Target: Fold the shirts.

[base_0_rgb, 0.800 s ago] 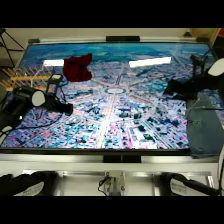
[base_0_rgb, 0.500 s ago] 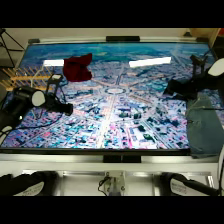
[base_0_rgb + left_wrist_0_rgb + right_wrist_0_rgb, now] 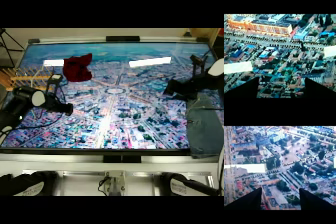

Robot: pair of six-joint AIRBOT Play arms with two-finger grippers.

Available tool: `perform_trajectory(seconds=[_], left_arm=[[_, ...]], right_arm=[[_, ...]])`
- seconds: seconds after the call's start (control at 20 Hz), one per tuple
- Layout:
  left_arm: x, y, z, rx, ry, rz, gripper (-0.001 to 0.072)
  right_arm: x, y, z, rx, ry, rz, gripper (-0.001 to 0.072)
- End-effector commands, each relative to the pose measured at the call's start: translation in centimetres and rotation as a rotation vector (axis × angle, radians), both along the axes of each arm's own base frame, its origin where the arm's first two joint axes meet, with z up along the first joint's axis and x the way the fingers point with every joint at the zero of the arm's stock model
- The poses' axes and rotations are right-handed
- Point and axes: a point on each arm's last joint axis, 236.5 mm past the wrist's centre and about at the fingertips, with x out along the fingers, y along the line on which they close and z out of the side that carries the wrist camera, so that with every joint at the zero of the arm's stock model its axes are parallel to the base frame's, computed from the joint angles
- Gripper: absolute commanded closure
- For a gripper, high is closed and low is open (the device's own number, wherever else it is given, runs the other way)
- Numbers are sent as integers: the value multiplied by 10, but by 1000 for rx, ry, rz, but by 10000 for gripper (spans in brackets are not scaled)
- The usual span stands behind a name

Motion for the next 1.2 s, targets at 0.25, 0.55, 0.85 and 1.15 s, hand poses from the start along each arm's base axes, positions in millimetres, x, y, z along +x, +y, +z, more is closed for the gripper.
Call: perform_trajectory(seconds=[0.25,0.55,0.85,1.15], left_arm=[[27,-26,10,-158,-96,134,-13],[18,-27,-5,-161,-21,147,-13],[28,-8,-55,-113,73,268,-13],[139,-13,-10,-195,-202,247,-13]], right_arm=[[3,18,7,87,-9,-15,138],[24,14,13,83,-94,-49,139],[23,18,14,92,-98,-31,139],[22,18,14,90,-96,-20,139]])
